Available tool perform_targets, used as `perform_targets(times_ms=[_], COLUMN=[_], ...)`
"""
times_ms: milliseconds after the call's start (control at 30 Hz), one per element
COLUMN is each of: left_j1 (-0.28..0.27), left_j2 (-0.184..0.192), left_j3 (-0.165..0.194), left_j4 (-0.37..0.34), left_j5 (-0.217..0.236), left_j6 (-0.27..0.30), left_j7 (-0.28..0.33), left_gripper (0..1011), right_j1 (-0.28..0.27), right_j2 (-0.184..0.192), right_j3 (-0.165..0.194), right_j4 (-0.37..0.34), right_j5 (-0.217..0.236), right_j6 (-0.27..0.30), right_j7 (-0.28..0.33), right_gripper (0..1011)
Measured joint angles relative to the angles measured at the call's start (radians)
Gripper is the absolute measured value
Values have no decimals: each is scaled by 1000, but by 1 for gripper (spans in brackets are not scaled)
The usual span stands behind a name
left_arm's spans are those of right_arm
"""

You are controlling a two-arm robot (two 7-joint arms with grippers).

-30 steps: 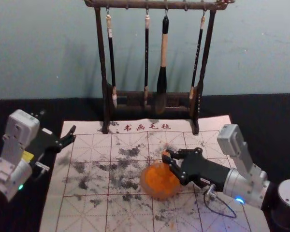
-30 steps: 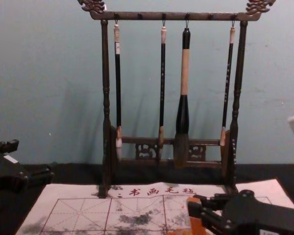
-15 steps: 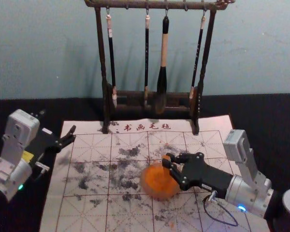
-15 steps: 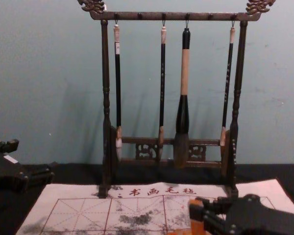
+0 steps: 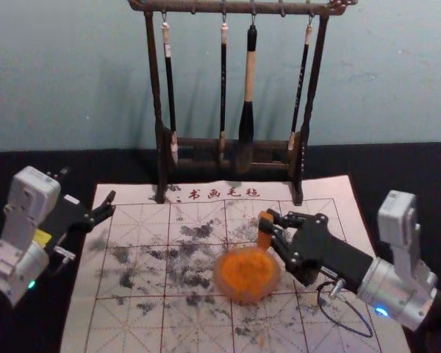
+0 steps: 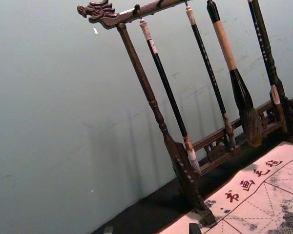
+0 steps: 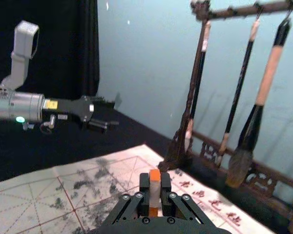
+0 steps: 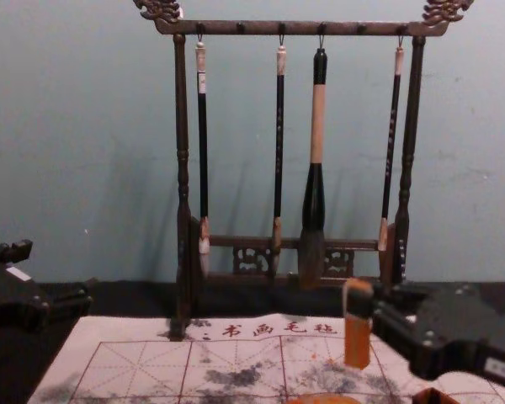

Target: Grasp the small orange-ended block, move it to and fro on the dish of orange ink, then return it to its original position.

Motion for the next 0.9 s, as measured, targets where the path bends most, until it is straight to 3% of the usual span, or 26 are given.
perform_targets(times_ms=[300, 533, 900], left_j1=[0, 0, 0], left_j2=[0, 0, 0], left_j3=[0, 0, 0], left_j4=[0, 0, 0], left_j5=[0, 0, 0], left_j6=[0, 0, 0], left_j7=[0, 0, 0], left_gripper=[1001, 1001, 1002], right_j1=[-65, -124, -168], right_j2=[25, 30, 28], right_j3=[55, 105, 132], right_j4=[-40, -60, -65], right_j5=[24, 9, -19], right_j6=[-56, -88, -87], right_j7=[-10, -52, -65], right_gripper=[88, 88, 88])
